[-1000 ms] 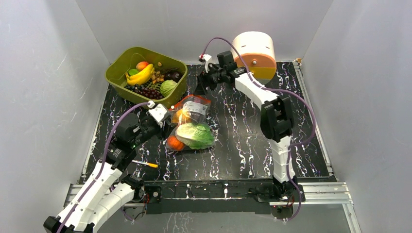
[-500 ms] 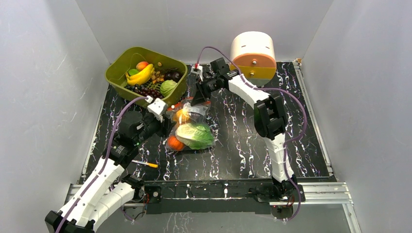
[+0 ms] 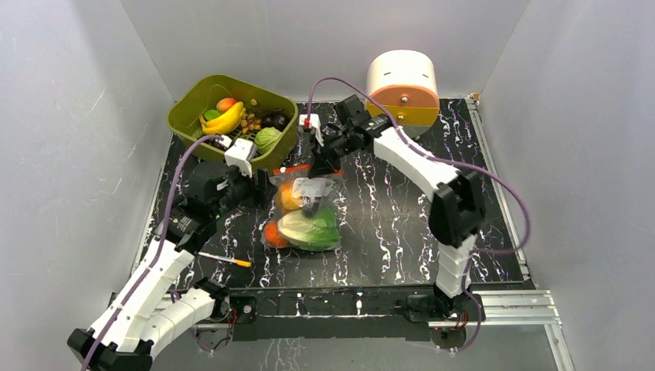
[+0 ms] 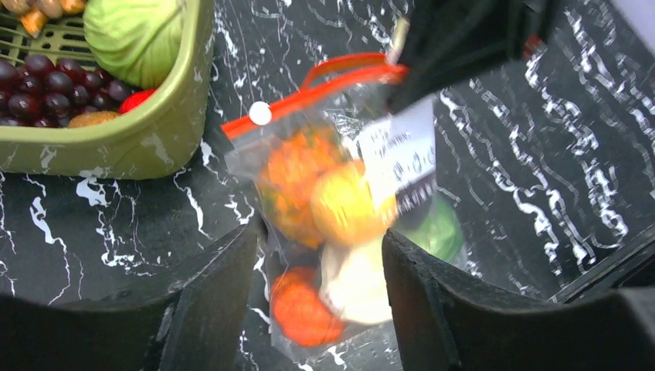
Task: Place the food in the zip-top bag and seal the zipper
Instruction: Zip the zipper food storage bag at the center of the board.
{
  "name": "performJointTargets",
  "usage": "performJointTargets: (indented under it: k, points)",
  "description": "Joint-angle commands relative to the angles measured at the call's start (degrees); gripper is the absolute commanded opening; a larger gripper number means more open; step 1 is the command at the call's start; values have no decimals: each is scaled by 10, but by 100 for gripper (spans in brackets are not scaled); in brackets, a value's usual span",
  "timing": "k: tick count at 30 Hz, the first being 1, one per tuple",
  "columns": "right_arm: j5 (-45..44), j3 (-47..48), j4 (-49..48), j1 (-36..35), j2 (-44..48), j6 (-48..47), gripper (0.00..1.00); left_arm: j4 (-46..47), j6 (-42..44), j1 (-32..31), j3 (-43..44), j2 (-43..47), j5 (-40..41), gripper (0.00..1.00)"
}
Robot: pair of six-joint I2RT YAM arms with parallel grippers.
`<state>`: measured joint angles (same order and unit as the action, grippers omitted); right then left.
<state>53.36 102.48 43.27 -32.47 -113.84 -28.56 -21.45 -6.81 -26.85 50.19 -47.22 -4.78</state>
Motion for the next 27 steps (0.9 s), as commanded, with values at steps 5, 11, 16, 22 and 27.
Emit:
performJointTargets:
  k: [5, 11, 16, 22, 27]
  points:
    - [-146, -119, -2, -62, 252, -225, 0, -3, -52, 0, 54, 7, -42, 59]
    - [-203, -278, -58, -106, 415, -326, 0, 82, 110, 0, 1, -3, -233, 58]
    - [-209, -404, -70, -152, 499, -328, 0, 130, 212, 0, -42, -10, -324, 63]
    - [-184, -467, -60, -180, 554, -308, 0, 139, 325, 0, -51, -44, -380, 64]
    - [-180, -478, -55, -183, 578, -306, 0, 129, 380, 0, -40, -70, -470, 64]
